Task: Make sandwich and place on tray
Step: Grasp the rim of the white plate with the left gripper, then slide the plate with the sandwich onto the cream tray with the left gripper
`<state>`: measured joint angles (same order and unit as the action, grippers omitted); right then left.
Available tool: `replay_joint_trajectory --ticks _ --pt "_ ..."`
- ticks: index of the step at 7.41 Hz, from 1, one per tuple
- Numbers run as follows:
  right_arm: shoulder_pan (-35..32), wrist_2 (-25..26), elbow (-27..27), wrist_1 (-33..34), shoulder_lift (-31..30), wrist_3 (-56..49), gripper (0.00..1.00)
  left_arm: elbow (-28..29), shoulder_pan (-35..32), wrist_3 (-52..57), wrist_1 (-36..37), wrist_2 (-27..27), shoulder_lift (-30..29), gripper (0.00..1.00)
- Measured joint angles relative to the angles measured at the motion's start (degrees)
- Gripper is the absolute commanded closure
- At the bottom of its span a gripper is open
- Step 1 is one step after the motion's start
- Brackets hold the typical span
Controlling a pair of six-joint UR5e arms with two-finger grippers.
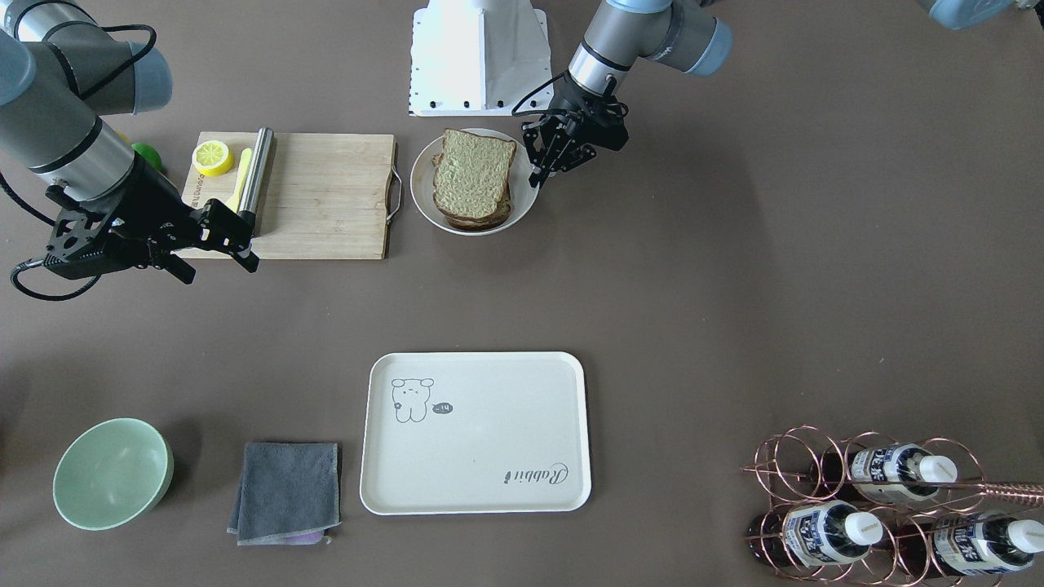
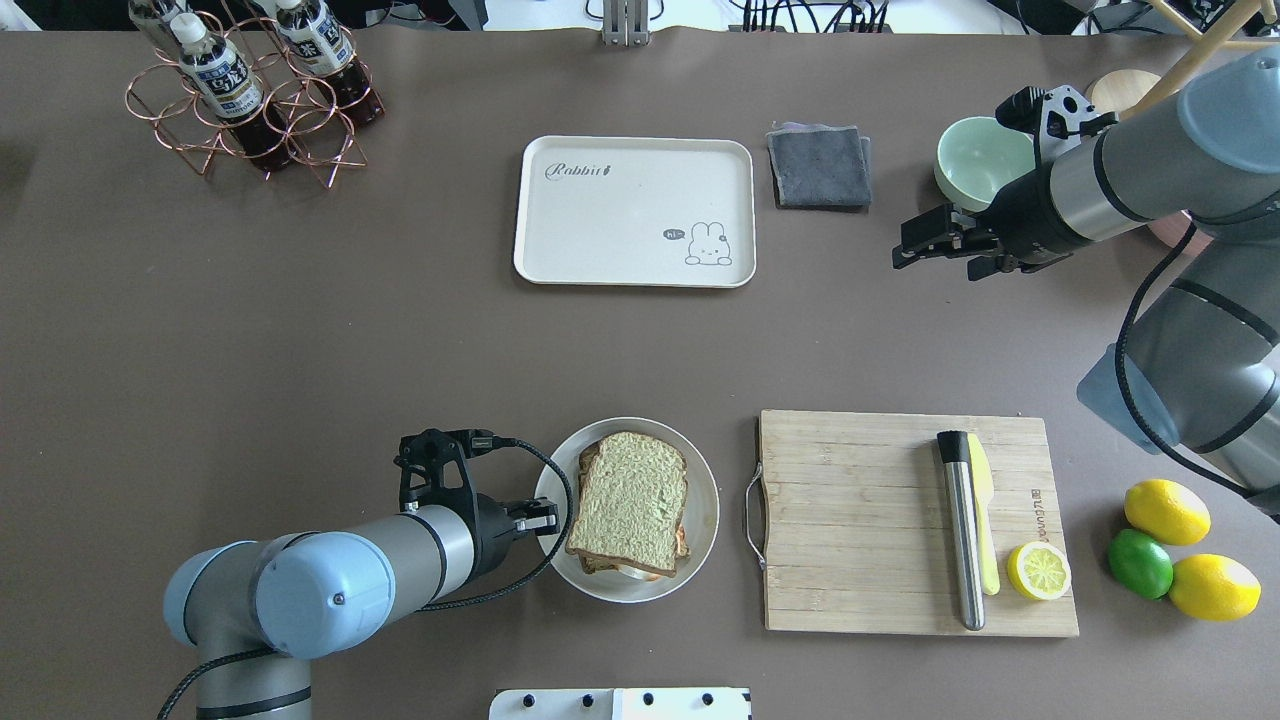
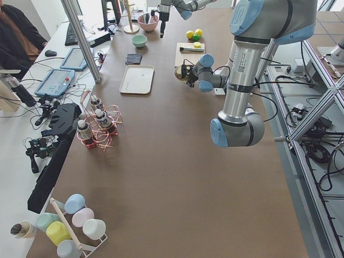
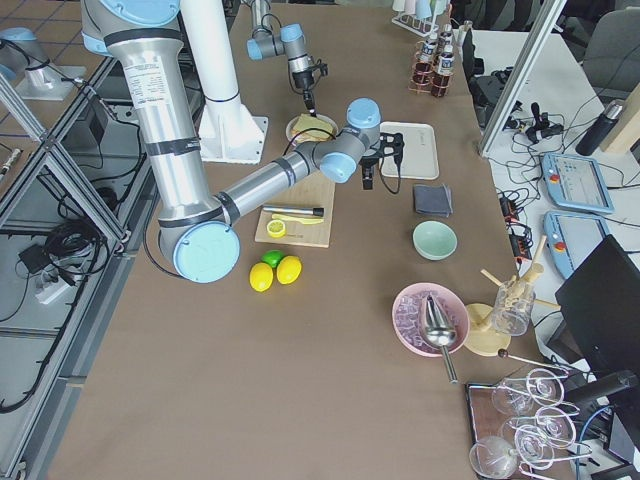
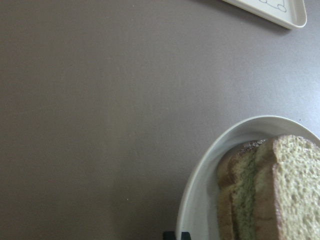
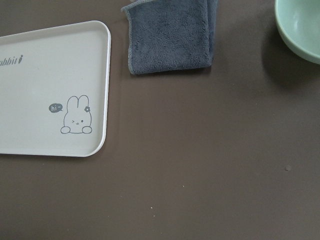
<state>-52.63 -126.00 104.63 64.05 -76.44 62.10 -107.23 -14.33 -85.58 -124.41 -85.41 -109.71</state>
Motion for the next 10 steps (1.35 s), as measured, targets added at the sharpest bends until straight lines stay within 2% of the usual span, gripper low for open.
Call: replay_joint_trajectory --ticks 3,6,10 --pt "-0.4 -0.4 0.2 -0.1 -0.4 -0.1 0.00 -1.7 -4.1 -7.5 0.2 -3.1 -1.6 1.00" --pt "-0.6 -1.1 0.3 -0.2 -0.5 0.0 0.00 0.0 -8.4 -16.9 4.3 -3.8 -6.8 1.00" --pt "-0.6 -1.4 0.3 -0.2 -0.5 0.0 0.00 11.9 -14.1 -19.8 5.0 -3.6 -14.8 1.00"
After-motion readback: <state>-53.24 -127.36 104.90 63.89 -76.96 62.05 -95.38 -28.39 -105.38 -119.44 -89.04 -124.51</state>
